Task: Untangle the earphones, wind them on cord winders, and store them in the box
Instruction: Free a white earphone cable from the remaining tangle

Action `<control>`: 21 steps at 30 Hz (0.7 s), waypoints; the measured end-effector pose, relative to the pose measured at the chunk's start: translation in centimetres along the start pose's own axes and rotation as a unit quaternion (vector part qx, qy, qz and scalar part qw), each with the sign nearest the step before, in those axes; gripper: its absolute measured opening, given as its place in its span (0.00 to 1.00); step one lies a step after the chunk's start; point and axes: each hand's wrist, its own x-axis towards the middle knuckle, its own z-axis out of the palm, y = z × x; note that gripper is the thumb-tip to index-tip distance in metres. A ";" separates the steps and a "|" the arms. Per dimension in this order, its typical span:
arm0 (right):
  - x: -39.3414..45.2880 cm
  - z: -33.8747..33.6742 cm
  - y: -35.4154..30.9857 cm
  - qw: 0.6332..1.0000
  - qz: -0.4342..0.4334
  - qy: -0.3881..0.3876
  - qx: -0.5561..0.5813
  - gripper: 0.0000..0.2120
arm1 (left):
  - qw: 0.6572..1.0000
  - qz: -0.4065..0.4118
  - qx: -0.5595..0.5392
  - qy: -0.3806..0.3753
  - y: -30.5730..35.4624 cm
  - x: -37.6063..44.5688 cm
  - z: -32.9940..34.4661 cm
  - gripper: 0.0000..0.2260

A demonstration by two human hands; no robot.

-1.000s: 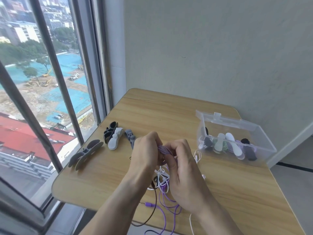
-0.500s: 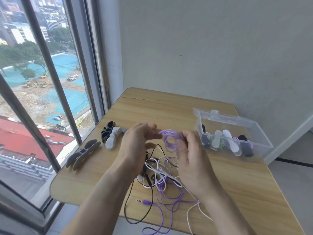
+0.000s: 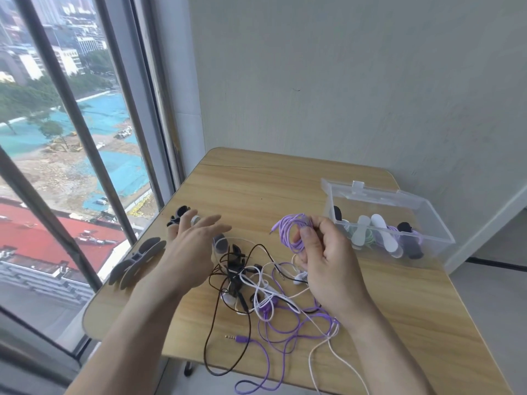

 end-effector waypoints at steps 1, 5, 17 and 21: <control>0.0 0.0 0.1 1.000 0.005 -0.009 0.002 0.08 | 1.000 0.002 -0.006 0.011 0.0 0.2 0.2 0.26; 0.0 0.1 0.1 0.999 0.004 -0.038 -0.014 0.08 | 0.994 0.006 -0.045 0.102 0.1 0.9 0.3 0.07; 0.0 -1.4 -1.7 0.983 0.030 -0.104 0.148 0.06 | 0.807 -0.024 -0.568 0.158 4.7 -0.5 -3.6 0.12; 0.0 -3.9 -3.4 0.941 0.050 -0.192 0.275 0.07 | 0.728 0.024 -0.685 -0.017 7.3 -2.4 -2.1 0.12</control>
